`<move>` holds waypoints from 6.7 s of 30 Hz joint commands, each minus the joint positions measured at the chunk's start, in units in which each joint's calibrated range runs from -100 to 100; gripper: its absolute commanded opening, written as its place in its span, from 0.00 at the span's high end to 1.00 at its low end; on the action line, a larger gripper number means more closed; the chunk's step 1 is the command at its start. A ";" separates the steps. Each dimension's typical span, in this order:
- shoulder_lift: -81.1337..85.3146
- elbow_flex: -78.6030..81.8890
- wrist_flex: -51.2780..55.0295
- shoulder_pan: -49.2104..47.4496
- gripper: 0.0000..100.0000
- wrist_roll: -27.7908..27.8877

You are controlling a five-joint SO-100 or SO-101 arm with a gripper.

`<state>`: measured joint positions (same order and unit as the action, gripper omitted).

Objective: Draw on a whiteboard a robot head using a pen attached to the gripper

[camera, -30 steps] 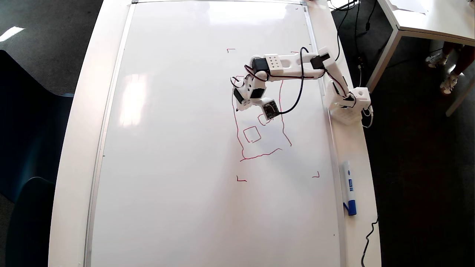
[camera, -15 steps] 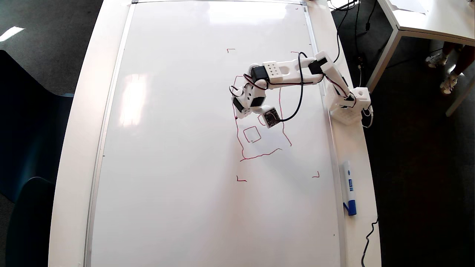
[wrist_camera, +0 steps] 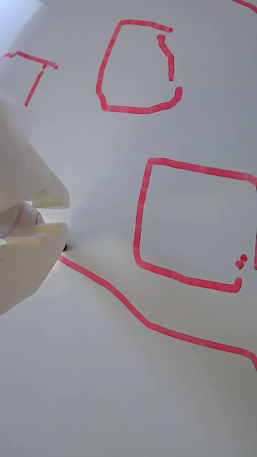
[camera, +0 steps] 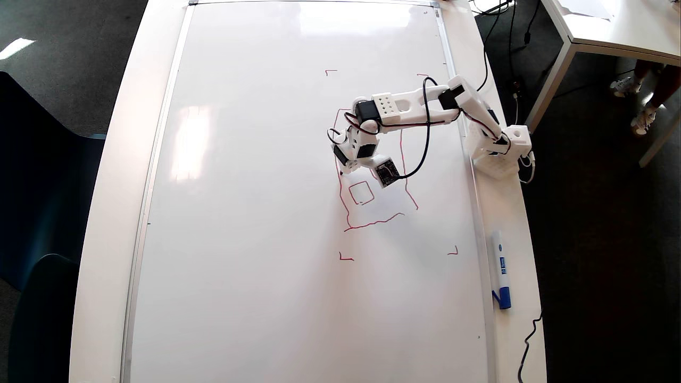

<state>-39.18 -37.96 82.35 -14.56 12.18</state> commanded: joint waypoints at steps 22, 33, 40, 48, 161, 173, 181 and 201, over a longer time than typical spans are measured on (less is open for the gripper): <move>-12.10 -19.37 -4.07 2.29 0.99 0.26; -14.03 -21.73 -3.37 2.14 0.99 0.26; -14.11 -21.73 -4.16 0.67 0.99 -0.06; -14.11 -21.00 -7.11 -1.25 0.99 -0.71; 104.21 76.41 -82.17 20.19 0.99 -7.25; 120.23 109.82 -121.79 20.19 0.99 -9.71; 135.49 123.26 -126.40 20.19 0.99 -10.03; 137.92 137.24 -172.96 13.86 0.99 -10.03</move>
<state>98.48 98.90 -85.47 0.90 2.25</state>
